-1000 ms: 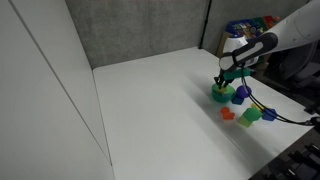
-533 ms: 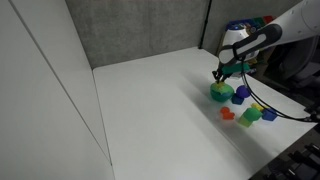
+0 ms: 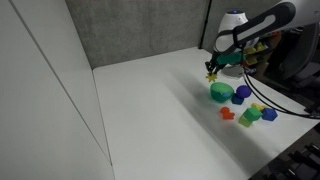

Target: Remove the yellow microbe shaped toy from the green bowl and drop it on the table

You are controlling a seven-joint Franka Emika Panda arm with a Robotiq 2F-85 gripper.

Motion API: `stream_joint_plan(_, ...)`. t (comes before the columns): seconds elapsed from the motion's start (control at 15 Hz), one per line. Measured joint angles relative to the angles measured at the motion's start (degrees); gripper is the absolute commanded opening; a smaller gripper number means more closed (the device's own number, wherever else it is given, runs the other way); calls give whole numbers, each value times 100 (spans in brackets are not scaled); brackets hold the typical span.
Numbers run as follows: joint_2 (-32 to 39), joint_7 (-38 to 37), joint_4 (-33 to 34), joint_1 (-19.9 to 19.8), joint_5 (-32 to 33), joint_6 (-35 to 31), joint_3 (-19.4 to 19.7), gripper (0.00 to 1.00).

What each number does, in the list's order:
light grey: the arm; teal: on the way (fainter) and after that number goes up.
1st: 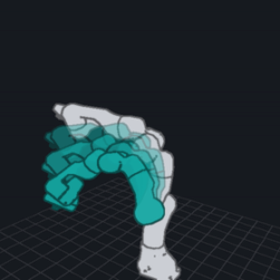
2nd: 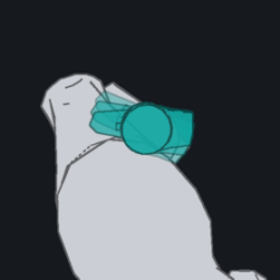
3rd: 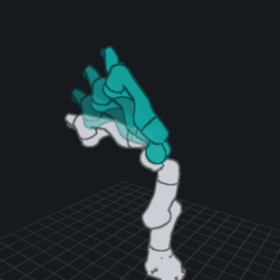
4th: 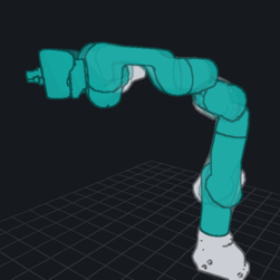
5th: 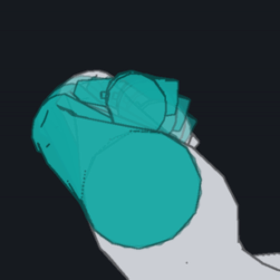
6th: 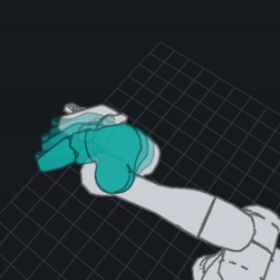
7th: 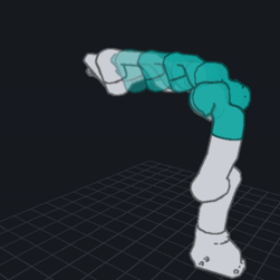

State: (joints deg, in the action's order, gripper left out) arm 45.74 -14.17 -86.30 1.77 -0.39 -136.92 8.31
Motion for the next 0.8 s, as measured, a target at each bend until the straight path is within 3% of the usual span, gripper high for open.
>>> stream_joint_plan(0.67,-408,174,-731,526,0,42,-687,10)
stream_joint_plan(0.73,-396,215,-791,532,0,73,-727,15)
stream_joint_plan(0.8,-369,258,-845,533,0,123,-752,49)
